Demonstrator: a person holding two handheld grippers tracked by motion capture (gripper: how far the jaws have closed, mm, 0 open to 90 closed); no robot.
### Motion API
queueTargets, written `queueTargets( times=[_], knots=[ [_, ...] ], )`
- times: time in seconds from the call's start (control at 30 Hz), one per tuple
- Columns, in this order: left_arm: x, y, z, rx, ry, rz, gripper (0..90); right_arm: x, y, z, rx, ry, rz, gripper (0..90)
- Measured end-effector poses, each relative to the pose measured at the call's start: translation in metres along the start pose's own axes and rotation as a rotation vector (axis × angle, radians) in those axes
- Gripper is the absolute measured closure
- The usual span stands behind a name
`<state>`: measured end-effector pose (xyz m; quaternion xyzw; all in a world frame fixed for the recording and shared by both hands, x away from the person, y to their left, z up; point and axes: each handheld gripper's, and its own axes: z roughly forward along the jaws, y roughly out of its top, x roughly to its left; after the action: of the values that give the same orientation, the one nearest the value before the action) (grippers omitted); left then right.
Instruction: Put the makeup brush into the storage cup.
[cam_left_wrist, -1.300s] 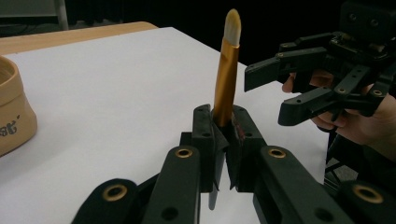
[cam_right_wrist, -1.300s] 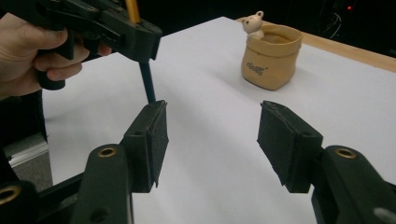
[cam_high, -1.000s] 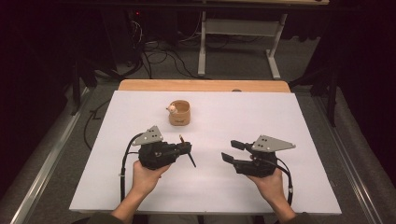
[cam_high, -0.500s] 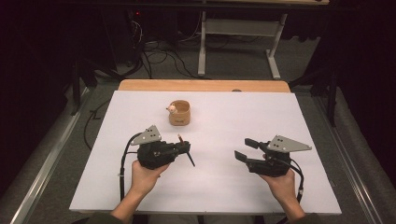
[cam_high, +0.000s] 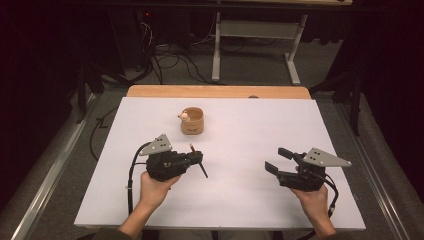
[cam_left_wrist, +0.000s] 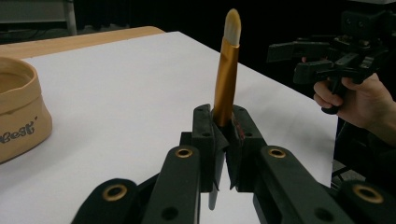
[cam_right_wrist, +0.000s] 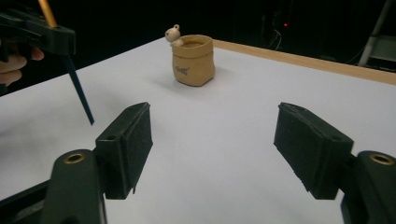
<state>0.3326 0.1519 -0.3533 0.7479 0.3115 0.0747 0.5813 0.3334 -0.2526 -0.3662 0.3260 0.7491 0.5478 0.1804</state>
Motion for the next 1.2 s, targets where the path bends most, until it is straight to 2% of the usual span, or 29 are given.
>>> queueTargets(
  times=[0.13,0.4,0.57,0.77,0.93,1.0,1.2],
  knots=[
    [0.000,0.000,0.000,0.001,0.002,-0.001,82.8,-0.006,-0.005,-0.005,0.007,-0.049,-0.008,24.5],
    [0.004,0.001,-0.003,0.003,0.026,-0.004,82.8,-0.014,-0.012,-0.011,0.011,-0.072,0.026,21.1],
    [0.006,0.004,-0.008,-0.009,0.040,-0.006,82.8,-0.016,-0.016,-0.016,0.006,-0.104,0.015,19.7],
    [0.009,0.012,-0.016,-0.013,0.069,-0.001,82.8,-0.021,-0.025,-0.013,0.046,-0.102,0.026,19.8],
    [0.012,0.021,-0.021,-0.016,0.094,0.013,82.8,-0.018,-0.029,-0.007,0.073,-0.098,0.021,20.5],
    [0.014,0.025,-0.023,-0.016,0.104,0.019,82.8,-0.017,-0.030,-0.006,0.076,-0.095,0.008,20.5],
    [0.018,0.032,-0.026,-0.025,0.115,0.019,82.8,-0.017,-0.031,-0.002,0.085,-0.092,0.013,20.9]
  ],
)
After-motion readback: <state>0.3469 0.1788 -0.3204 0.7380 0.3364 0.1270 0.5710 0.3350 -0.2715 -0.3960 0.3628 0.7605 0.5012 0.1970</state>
